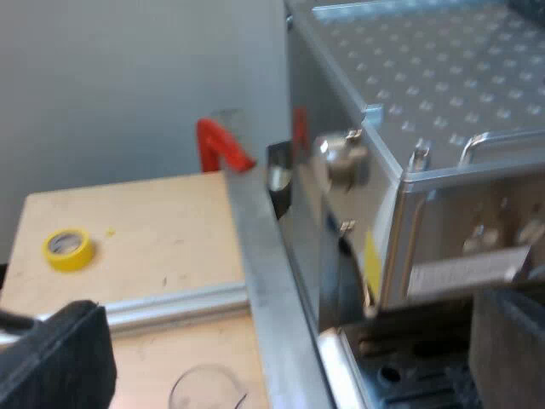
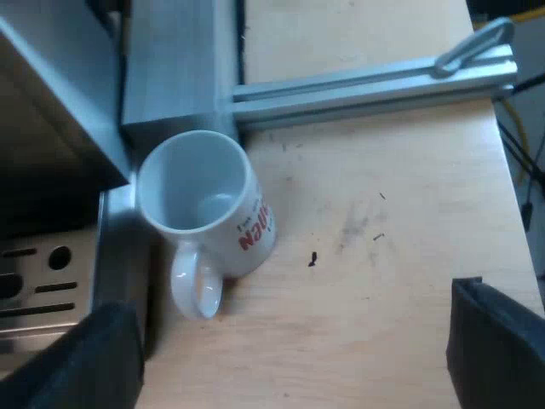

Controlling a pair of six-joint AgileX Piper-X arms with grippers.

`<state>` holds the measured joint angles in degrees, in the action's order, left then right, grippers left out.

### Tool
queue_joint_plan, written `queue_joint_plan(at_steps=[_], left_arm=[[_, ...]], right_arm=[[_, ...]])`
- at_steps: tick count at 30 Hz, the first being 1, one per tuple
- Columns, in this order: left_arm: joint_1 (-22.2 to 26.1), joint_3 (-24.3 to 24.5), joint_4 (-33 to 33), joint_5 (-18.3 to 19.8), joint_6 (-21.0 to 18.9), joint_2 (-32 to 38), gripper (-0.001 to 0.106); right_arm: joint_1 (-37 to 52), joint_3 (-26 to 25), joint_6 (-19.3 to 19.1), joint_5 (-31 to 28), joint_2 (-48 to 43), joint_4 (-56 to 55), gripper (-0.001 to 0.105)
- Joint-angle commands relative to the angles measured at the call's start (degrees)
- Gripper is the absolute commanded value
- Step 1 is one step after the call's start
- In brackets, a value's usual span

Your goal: Grind coffee beans and then tamp

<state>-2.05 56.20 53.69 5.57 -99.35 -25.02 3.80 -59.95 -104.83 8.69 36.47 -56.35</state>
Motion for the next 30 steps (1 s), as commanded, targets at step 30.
queue_joint_plan(at_steps=[30], left_arm=[[-0.2,-1.7,33.3,-7.1,1.1,34.0,0.085]], right_arm=[[-0.2,8.7,-4.7,3.1,-39.6,-15.0,0.074]])
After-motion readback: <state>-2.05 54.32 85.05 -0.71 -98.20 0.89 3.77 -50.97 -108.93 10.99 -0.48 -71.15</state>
